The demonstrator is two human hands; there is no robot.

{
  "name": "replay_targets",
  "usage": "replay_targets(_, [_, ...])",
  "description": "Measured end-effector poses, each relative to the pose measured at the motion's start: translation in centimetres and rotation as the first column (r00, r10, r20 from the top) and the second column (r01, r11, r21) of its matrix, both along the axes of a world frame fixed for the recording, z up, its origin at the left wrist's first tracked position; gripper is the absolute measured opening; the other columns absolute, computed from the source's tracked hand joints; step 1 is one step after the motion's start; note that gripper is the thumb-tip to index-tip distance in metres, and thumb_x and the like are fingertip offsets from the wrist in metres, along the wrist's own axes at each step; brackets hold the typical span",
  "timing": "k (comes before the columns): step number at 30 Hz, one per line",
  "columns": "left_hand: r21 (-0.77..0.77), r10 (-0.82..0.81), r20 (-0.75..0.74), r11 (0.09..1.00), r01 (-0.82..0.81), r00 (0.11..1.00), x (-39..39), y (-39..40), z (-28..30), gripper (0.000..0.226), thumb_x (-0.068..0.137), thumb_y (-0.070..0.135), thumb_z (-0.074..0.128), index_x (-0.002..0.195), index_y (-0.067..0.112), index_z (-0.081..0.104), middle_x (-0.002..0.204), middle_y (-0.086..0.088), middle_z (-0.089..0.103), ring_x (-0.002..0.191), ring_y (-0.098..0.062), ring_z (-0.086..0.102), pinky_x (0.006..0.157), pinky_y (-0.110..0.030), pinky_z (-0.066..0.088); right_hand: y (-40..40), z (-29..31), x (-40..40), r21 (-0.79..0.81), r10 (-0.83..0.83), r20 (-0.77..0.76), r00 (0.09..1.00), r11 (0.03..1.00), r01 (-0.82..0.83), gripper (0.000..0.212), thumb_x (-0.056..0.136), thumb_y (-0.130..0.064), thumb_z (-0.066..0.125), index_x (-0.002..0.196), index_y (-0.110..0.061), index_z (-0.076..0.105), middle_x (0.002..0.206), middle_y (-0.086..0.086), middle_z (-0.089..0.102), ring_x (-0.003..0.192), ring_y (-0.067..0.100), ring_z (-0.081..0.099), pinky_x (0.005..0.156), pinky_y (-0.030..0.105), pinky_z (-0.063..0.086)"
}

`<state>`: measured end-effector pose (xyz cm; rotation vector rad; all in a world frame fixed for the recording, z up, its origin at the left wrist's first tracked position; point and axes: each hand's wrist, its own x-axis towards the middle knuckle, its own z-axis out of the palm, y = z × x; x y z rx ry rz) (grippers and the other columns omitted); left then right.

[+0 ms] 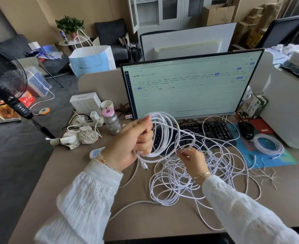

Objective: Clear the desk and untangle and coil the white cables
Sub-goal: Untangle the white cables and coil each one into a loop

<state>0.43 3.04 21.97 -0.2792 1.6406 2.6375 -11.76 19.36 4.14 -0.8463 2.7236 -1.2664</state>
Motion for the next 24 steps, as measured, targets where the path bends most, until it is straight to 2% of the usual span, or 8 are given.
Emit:
replay_targets(5, [0.081, 0.029, 0.1, 0.996, -0.037, 0.995, 0.8, -0.2, -2.0, 0.032, 0.094, 0.032, 0.048, 0.068, 0.015, 0.042, 0.051, 0.006, 0.015, 0.033, -0.004, 0.02, 0.033, -0.017, 0.024, 1.0, 3.2, -0.8, 0.211, 0.08, 0.111, 0.991, 0.972, -0.102, 0.044, 0.084, 0.01, 0.055, 0.124, -0.007, 0.062, 0.119, 0.008, 0.062, 0.107, 0.024, 0.062, 0.092, 0.022, 0.047])
replay_targets(8, [0.068, 0.034, 0.12, 0.997, -0.042, 0.992, 1.0, -0.2, -2.6, 0.032, 0.094, 0.032, 0.049, 0.068, 0.014, 0.043, 0.05, 0.006, 0.018, 0.034, -0.004, 0.021, 0.034, -0.017, 0.025, 1.7, 7.5, -0.3, -0.118, 0.039, 0.244, 0.969, 0.993, -0.011, 0.053, 0.083, 0.011, 0.046, 0.128, -0.014, 0.056, 0.124, 0.0, 0.06, 0.116, 0.015, 0.057, 0.098, 0.026, 0.047])
replay_targets(11, [0.052, 0.017, 0.135, 0.998, -0.025, 0.991, 1.0, 0.0, -2.7, 0.032, 0.094, 0.032, 0.047, 0.068, 0.015, 0.042, 0.049, 0.006, 0.018, 0.034, -0.005, 0.02, 0.034, -0.018, 0.022, 1.5, 12.0, 1.8, -0.496, 0.309, 0.302, 0.902, 0.859, -0.129, 0.04, 0.085, -0.024, 0.053, 0.125, -0.018, 0.059, 0.121, -0.012, 0.064, 0.114, 0.001, 0.058, 0.093, 0.017, 0.046])
replay_targets(15, [0.156, -0.063, 0.171, 0.987, 0.036, 0.983, 0.8, 0.4, -2.8, 0.032, 0.093, 0.034, 0.049, 0.069, 0.016, 0.042, 0.047, 0.008, 0.018, 0.031, -0.003, 0.019, 0.031, -0.017, 0.022, 0.3, 12.4, 2.2, -0.206, 0.448, 0.245, 0.86, 0.891, -0.406, 0.077, 0.073, -0.062, 0.069, 0.138, -0.028, 0.046, 0.13, -0.018, 0.057, 0.119, -0.001, 0.053, 0.101, 0.023, 0.043])
replay_targets(17, [0.286, -0.149, 0.189, 0.954, 0.091, 0.97, 0.8, 0.4, -2.7, 0.033, 0.094, 0.035, 0.051, 0.068, 0.016, 0.044, 0.048, 0.009, 0.016, 0.031, -0.003, 0.017, 0.031, -0.016, 0.022, -0.2, 12.1, 1.7, -0.149, 0.475, 0.259, 0.841, 0.88, -0.451, 0.065, 0.078, -0.049, 0.073, 0.133, -0.022, 0.051, 0.119, -0.013, 0.064, 0.106, -0.005, 0.059, 0.092, 0.02, 0.047])
replay_targets(20, [0.312, -0.233, 0.24, 0.938, 0.152, 0.942, 0.8, 0.0, -2.9, 0.035, 0.094, 0.036, 0.048, 0.066, 0.017, 0.046, 0.05, 0.009, 0.012, 0.031, -0.003, 0.015, 0.032, -0.016, 0.018, -0.5, 12.4, 1.2, -0.181, 0.517, 0.321, 0.794, 0.856, -0.484, 0.027, 0.088, -0.035, 0.066, 0.1, -0.011, 0.07, 0.085, 0.006, 0.074, 0.066, 0.001, 0.059, 0.06, 0.023, 0.047])
replay_targets(21, [0.294, -0.256, 0.258, 0.939, 0.176, 0.932, 0.8, -0.1, -3.0, 0.035, 0.094, 0.037, 0.047, 0.065, 0.017, 0.047, 0.05, 0.009, 0.012, 0.03, -0.001, 0.019, 0.033, -0.016, 0.017, -0.4, 12.5, 1.0, -0.183, 0.518, 0.355, 0.778, 0.855, -0.486, 0.026, 0.086, -0.04, 0.064, 0.091, -0.015, 0.072, 0.079, 0.008, 0.074, 0.065, 0.007, 0.058, 0.059, 0.03, 0.049])
replay_targets(24, [0.25, -0.297, 0.299, 0.941, 0.226, 0.907, 0.7, -0.2, -3.0, 0.043, 0.093, 0.047, 0.043, 0.068, 0.014, 0.052, 0.046, 0.009, 0.014, 0.031, -0.002, 0.017, 0.036, -0.017, 0.015, 0.1, 13.1, 0.5, -0.21, 0.518, 0.462, 0.719, 0.852, -0.479, 0.019, 0.089, -0.032, 0.061, 0.078, -0.02, 0.07, 0.069, 0.0, 0.073, 0.063, 0.01, 0.066, 0.059, 0.024, 0.053])
